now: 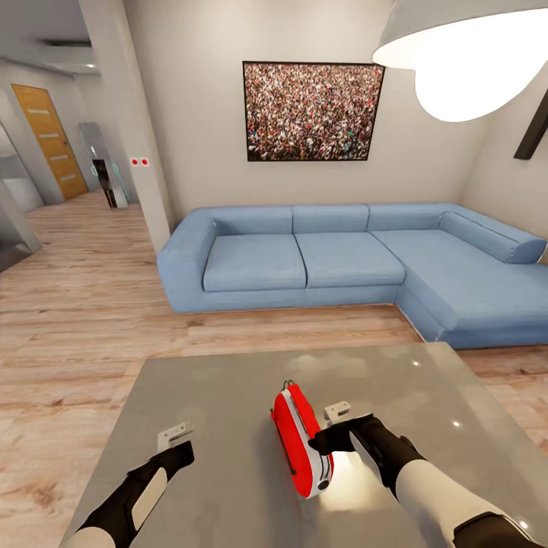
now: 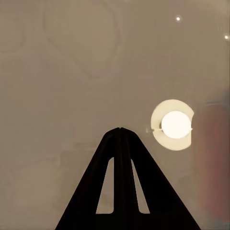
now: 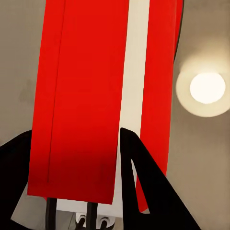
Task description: Turn on the radio receiver that's on the table in the living room.
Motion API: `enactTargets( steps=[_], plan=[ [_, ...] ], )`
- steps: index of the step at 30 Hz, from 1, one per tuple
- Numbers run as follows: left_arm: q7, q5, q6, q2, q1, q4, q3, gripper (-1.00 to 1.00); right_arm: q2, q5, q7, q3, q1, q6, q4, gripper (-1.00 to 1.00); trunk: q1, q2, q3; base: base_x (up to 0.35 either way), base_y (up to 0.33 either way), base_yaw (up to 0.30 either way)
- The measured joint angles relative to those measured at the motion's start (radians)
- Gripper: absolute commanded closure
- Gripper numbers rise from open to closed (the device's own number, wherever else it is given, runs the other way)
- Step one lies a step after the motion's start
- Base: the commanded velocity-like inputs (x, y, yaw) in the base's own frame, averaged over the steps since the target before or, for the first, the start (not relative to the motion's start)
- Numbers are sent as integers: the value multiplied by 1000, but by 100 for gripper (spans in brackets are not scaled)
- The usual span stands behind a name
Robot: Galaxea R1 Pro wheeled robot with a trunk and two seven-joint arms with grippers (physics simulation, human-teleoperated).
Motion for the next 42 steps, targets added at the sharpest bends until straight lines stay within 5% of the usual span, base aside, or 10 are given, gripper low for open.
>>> enactTargets(
  steps=[42],
  plan=[
    [0, 1, 1, -1, 0, 0, 0, 100, 2, -3, -48, 1, 0, 1, 0, 100, 19, -35, -16, 0, 0, 0]
  ],
)
